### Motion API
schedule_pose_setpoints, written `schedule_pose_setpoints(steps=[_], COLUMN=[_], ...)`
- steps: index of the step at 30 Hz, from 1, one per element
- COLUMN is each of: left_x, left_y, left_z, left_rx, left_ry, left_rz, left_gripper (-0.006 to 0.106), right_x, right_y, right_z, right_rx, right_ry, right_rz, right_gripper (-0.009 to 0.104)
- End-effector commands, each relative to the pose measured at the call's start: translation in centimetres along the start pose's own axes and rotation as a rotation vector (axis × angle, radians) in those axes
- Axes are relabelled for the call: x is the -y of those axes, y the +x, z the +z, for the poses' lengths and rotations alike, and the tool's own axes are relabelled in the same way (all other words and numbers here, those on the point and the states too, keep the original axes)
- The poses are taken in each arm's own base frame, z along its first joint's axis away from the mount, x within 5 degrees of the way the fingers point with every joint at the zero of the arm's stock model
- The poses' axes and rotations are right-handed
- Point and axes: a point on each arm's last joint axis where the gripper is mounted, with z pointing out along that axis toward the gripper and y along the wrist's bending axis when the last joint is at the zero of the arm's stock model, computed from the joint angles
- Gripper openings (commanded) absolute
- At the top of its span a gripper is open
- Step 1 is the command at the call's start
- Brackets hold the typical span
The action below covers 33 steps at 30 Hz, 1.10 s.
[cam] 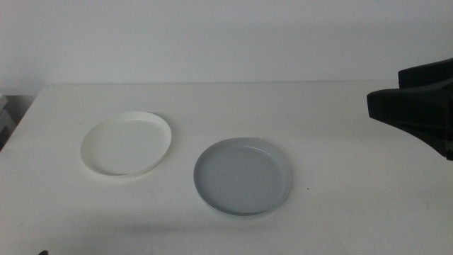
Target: Stack the three bowls on top of each other.
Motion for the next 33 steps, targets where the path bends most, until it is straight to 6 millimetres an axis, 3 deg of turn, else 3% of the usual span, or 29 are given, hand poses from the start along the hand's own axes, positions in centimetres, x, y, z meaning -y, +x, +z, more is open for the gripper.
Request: schedule_pose_setpoints(steps=[1,12,21,25,28,33], left_x=[-0.4,-0.5,-1.8,-2.5,-3.3,-5.0], left_y=[-0.8,-0.5,-2.7,-5.5,-8.9,-15.2], left_z=[-0.2,0.6,0.4,0.7,1.6,5.3], left_rx=[0.094,-0.027,-0.094,-0.109,-0.118,-0.239], left_ry=[-0.042,-0.033,-0.148,-0.155,-0.143,-0.077], left_rz=[0.003,0.029,0.11,0.098,0.003,-0.158], left_gripper=[0.082,0.082,0.082,0.082,0.082,0.082], right_x=[0.0,0.0,0.0,0.0,0.0,0.0], right_y=[-1.2,-1.2,-1.2,-1.1,-1.1,-1.1], right_z=[-0.7,-0.7,-0.7,-0.7,-0.7,-0.7], right_rx=[0.086,0.085,0.084,0.081,0.081,0.081], right_ry=[0.015,0.017,0.017,0.016,0.016,0.016], right_rz=[-0.002,-0.004,-0.005,-0.005,-0.005,-0.005], right_gripper=[0.045,0.045,0.045,0.045,0.045,0.045])
